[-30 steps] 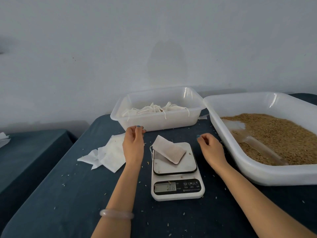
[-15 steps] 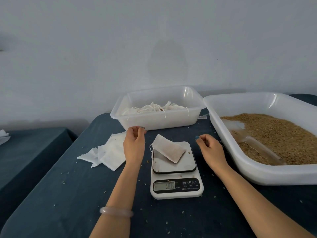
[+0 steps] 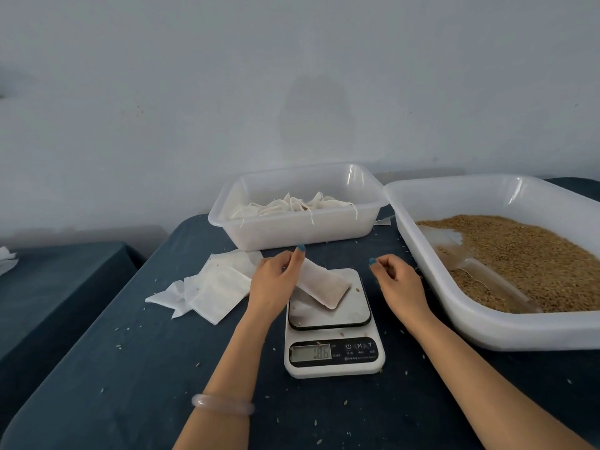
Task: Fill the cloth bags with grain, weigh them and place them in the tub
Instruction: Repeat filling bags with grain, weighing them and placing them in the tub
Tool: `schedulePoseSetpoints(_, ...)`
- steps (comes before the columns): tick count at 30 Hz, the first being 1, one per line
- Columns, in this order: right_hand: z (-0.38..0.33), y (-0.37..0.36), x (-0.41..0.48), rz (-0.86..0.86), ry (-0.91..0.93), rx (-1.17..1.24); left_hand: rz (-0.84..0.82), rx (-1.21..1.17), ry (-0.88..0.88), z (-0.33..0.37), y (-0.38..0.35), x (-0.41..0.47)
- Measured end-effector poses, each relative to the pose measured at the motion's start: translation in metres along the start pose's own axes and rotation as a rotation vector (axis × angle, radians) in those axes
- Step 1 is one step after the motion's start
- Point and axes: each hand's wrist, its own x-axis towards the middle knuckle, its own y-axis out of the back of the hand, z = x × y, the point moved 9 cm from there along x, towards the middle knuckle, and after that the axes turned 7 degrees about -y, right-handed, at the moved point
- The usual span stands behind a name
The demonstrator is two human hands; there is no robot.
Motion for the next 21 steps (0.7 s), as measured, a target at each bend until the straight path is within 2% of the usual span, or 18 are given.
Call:
schedulePoseSetpoints(7, 0.0, -0.001, 0.0, -0.006, 0.013, -0.007, -0.032, -0.045, -0.068, 0.011, -0.007, 0.0)
schedulePoseSetpoints(13, 0.0, -0.002, 0.001, -0.007, 0.018, -0.024, -0.005, -0.083, -0.032, 0.008, -0.01, 0.002)
schedulePoseSetpoints(17, 0.001, -0.003, 0.002, -0.006, 0.022, -0.033, -0.047, -0.122, 0.014, 0.01, -0.014, 0.002)
schedulePoseSetpoints(21, 0.001, -0.003, 0.002, -0.011, 0.019, -0.025, -0.029, -0.209, -0.01, 0.019, -0.001, 0.009)
